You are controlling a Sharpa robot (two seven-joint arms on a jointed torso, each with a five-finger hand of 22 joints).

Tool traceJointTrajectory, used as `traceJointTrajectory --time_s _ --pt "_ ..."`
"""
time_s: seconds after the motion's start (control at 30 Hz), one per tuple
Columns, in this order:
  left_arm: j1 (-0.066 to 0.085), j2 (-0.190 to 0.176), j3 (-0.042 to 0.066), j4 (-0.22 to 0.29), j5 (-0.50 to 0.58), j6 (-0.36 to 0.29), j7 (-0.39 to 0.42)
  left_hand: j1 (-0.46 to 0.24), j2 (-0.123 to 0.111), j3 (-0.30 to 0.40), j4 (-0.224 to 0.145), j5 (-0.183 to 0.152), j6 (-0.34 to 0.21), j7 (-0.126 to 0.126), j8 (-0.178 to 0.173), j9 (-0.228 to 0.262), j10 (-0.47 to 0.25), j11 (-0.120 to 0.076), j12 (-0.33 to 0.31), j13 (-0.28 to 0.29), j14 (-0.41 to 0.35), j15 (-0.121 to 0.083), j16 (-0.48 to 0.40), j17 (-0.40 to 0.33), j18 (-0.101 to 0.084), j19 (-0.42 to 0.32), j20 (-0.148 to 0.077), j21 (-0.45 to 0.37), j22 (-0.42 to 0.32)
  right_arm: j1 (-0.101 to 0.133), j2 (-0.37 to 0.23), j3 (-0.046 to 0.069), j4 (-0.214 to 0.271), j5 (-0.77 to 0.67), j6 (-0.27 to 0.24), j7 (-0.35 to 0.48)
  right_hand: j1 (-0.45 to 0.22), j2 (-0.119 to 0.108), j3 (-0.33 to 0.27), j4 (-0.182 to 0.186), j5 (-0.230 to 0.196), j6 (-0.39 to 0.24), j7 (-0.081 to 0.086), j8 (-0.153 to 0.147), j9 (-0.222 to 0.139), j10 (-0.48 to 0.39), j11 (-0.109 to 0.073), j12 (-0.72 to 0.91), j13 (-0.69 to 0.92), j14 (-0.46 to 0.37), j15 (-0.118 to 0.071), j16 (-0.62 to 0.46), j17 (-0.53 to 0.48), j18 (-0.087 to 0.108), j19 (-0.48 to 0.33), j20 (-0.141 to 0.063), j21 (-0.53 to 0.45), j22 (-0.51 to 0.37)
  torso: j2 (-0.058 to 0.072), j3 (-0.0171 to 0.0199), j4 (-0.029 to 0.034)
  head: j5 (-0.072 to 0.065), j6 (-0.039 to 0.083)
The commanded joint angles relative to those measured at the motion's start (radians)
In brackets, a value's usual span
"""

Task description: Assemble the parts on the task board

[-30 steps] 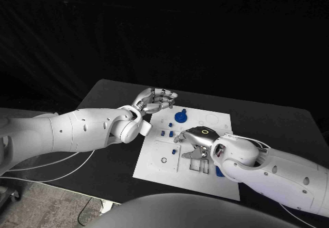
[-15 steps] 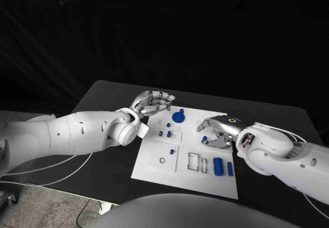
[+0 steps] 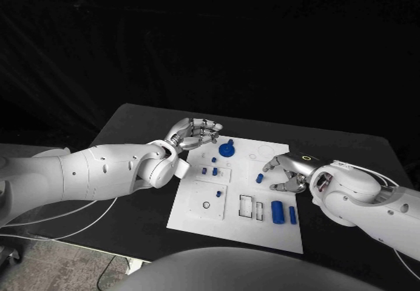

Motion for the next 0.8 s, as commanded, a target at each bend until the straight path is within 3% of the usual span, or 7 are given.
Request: traceJointTrajectory --time_s 0.03,0.3,0.53,0.67,0.8 --pt "-0.001 0.001 0.001 0.001 0.009 0.019 0.008 0.003 0.006 0.002 -0.003 0.006 -0.007 0.002 0.004 -0.001 0.001 0.005 0.006 -0.001 -0.003 0.004 0.005 -0.001 0.007 -0.008 -0.002 0.003 0.001 -0.005 0.009 0.0 -0.014 0.006 0.01 0.002 0.021 0.01 0.016 -0.021 0.037 0.015 0.011 0.009 -0.002 0.031 -0.004 0.012 -0.005 0.012 0.0 0.01 0.004 0.01 0.013 0.0 0.015 0.076 0.001 -0.0009 0.0003 -0.002 0.0" --pt "-0.001 0.002 0.001 0.0 0.009 0.021 0.006 0.006 0.009 0.003 -0.004 0.008 -0.008 0.003 0.006 -0.002 0.001 0.005 0.007 -0.004 -0.004 0.004 0.005 -0.002 0.007 -0.009 -0.003 0.004 0.005 -0.017 0.034 0.0 -0.051 0.021 -0.015 0.03 0.017 0.027 0.031 -0.061 0.043 0.022 0.021 0.005 -0.008 0.102 -0.013 0.027 -0.024 0.027 -0.005 0.025 0.01 0.006 0.031 -0.004 0.045 0.082 0.001 -0.0011 0.0008 -0.002 0.0" --pt "-0.001 0.002 0.001 0.0 0.009 0.023 0.003 0.008 0.01 0.004 -0.005 0.009 -0.008 0.003 0.008 -0.004 0.001 0.005 0.007 -0.006 -0.004 0.004 0.006 -0.003 0.007 -0.011 -0.003 0.005 0.008 -0.023 0.055 0.0 -0.075 0.042 -0.032 0.055 -0.021 0.038 0.032 -0.074 -0.014 0.029 0.05 0.004 -0.014 0.202 -0.027 0.036 -0.042 0.047 -0.015 0.043 0.021 0.001 0.051 -0.012 0.079 0.089 0.0 -0.0012 0.0013 -0.002 0.0" --pt "-0.001 0.002 0.001 -0.002 0.009 0.024 0.002 0.01 0.011 0.005 -0.006 0.01 -0.009 0.003 0.009 -0.004 0.002 0.006 0.007 -0.007 -0.004 0.004 0.006 -0.004 0.007 -0.011 -0.003 0.006 0.009 -0.025 0.065 0.0 -0.086 0.053 -0.038 0.069 -0.022 0.042 0.049 -0.086 0.03 0.033 0.064 0.004 -0.016 0.247 -0.036 0.024 -0.058 0.054 -0.023 0.048 0.023 -0.001 0.059 -0.02 0.092 0.092 0.0 -0.0012 0.0006 -0.002 0.0" --pt "-0.002 0.003 0.001 -0.003 0.009 0.025 0.0 0.011 0.012 0.006 -0.007 0.011 -0.009 0.003 0.01 -0.005 0.002 0.006 0.007 -0.009 -0.004 0.005 0.006 -0.005 0.007 -0.012 -0.004 0.007 0.012 -0.027 0.072 0.0 -0.094 0.06 -0.047 0.08 -0.027 0.041 0.062 -0.091 0.04 0.043 0.072 0.007 -0.017 0.272 -0.04 0.011 -0.069 0.057 -0.027 0.051 0.024 -0.002 0.063 -0.023 0.1 0.094 0.0 -0.0013 0.0009 -0.005 0.0"
